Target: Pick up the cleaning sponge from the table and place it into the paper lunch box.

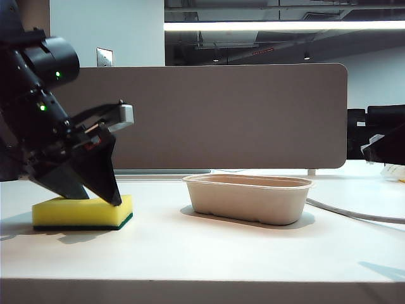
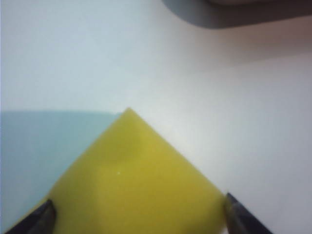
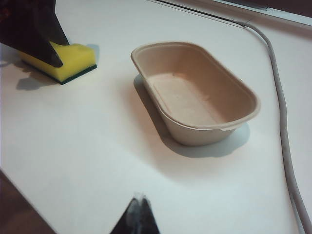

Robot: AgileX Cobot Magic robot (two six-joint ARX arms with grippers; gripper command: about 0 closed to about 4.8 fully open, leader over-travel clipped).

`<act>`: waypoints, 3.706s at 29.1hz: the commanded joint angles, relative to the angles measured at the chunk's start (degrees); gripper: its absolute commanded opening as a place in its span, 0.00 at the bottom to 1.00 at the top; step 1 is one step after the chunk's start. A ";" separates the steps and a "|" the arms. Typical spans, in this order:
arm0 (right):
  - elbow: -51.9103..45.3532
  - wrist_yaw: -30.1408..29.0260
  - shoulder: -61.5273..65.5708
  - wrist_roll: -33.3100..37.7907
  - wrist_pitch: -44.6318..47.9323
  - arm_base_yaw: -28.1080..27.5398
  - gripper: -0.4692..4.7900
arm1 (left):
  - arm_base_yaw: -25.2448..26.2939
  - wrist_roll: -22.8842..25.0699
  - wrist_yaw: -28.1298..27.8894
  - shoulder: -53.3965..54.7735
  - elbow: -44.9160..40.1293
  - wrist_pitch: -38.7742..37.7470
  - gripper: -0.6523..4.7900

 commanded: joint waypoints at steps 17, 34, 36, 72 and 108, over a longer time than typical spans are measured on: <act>0.13 -0.07 0.04 0.04 0.98 -0.13 0.08 | 0.00 -0.17 -0.66 7.15 -0.33 -6.29 0.21; 0.13 -0.07 0.04 0.04 0.98 -0.13 0.08 | 0.00 -0.70 -2.58 2.62 -0.28 -7.85 0.11; 0.13 -0.09 0.04 0.04 0.98 -0.13 0.08 | 0.00 -1.51 -0.83 0.79 -0.28 -6.69 0.11; 0.13 -0.09 0.02 0.04 0.98 -0.15 0.08 | -19.52 -12.63 -3.41 -4.76 8.68 25.35 0.11; 0.13 -0.07 0.04 0.04 0.98 -0.13 0.08 | -21.31 -11.30 -7.67 13.46 13.59 28.33 0.11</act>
